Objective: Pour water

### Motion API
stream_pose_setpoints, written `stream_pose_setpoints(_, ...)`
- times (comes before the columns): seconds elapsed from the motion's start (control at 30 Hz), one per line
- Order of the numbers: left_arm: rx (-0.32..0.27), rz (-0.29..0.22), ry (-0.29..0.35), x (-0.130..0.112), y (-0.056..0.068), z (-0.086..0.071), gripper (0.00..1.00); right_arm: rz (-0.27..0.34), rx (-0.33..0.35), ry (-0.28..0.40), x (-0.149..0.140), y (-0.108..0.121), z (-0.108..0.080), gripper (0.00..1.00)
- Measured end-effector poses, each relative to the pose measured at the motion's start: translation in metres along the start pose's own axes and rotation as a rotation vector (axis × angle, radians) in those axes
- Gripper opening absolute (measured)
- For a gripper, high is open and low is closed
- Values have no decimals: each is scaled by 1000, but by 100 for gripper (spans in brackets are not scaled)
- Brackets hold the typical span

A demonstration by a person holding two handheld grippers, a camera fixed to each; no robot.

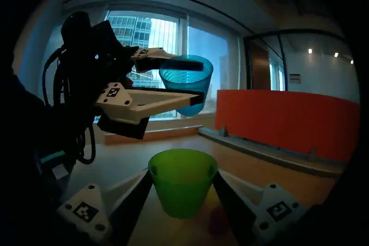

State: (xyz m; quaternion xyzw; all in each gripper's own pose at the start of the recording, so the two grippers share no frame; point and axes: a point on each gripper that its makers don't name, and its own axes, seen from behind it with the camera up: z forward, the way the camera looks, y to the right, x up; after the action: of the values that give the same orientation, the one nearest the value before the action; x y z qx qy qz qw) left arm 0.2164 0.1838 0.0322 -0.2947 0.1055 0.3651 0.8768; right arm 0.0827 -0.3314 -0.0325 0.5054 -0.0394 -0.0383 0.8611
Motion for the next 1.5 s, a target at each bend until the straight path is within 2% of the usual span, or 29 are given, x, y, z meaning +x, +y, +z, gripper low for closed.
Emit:
stream_pose_setpoints(0.2, 4, 39, 3, 3, -4, 0, 86, -8, 11, 3, 3, -4, 3, 90)
stream_pose_setpoints(0.4, -4, 78, 9, 6, -3, 0, 86, -10, 15, 10, 8, -5, 6, 90)
stream_pose_setpoints(1.0, 8, 178, 21, 14, -10, 1, 86, -10, 12, 15, 11, -2, 4, 90)
stream_pose_setpoints(1.5, 18, 250, 38, 26, -8, 0, 86, -14, 10, 17, 13, 0, 1, 90)
